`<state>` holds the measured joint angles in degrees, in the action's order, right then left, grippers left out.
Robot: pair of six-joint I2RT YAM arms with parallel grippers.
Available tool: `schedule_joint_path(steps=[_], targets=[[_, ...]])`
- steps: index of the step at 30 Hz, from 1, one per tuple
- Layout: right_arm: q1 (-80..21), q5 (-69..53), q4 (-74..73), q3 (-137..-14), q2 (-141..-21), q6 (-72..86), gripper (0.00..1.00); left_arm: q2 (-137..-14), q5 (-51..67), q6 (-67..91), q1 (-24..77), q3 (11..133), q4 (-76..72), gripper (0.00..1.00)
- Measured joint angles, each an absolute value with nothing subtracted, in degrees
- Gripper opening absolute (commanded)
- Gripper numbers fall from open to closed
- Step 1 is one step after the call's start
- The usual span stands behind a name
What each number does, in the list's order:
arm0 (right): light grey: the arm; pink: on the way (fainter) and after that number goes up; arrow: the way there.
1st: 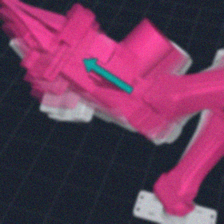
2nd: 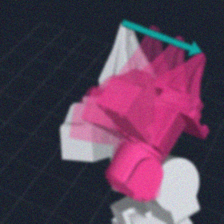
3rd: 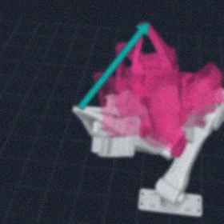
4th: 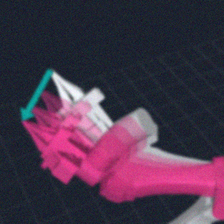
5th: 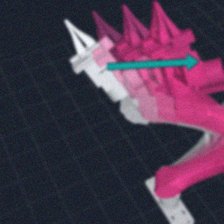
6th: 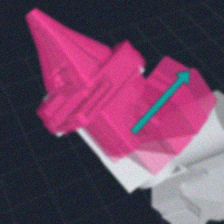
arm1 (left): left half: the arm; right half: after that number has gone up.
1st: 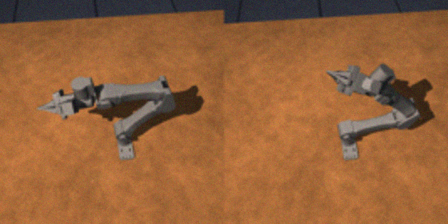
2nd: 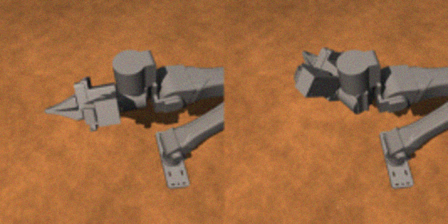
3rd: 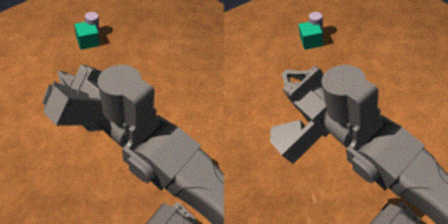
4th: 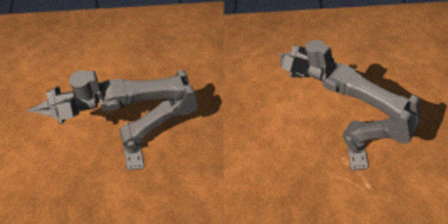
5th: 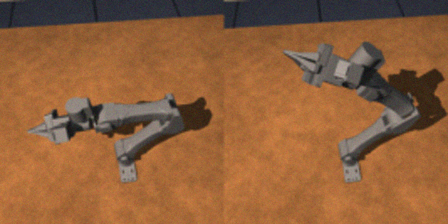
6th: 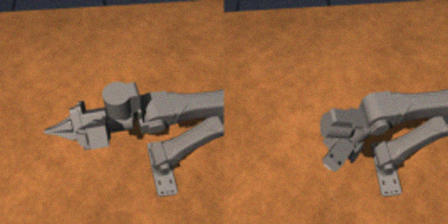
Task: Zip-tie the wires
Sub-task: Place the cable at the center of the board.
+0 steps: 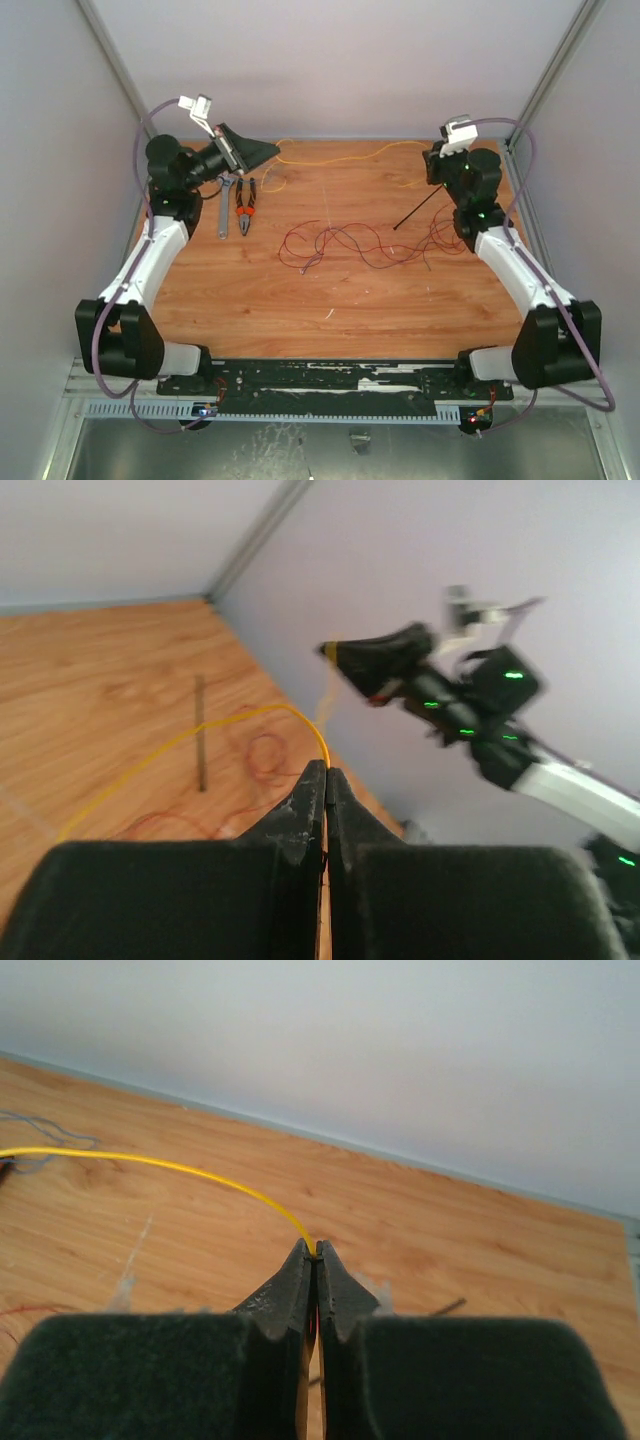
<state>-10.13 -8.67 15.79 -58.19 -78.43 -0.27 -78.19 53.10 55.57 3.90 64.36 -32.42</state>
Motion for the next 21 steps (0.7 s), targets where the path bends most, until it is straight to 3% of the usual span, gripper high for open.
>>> schedule_joint_path(steps=[5, 13, 21], targets=[[-9.6, -9.7, 8.8, -54.3, -69.0, -1.2, 0.0, -72.9, 38.9, 41.6, 9.9, 58.7, -17.2, 0.0], [-9.7, -14.7, 0.6, -50.1, -60.1, 0.7, 0.0, -66.2, 19.0, 40.1, 18.1, 42.3, -13.1, 0.0], [-9.8, -18.5, -4.4, -45.2, -57.3, 2.6, 0.0, -62.1, 6.9, 39.7, 21.1, 38.4, -12.8, 0.0]])
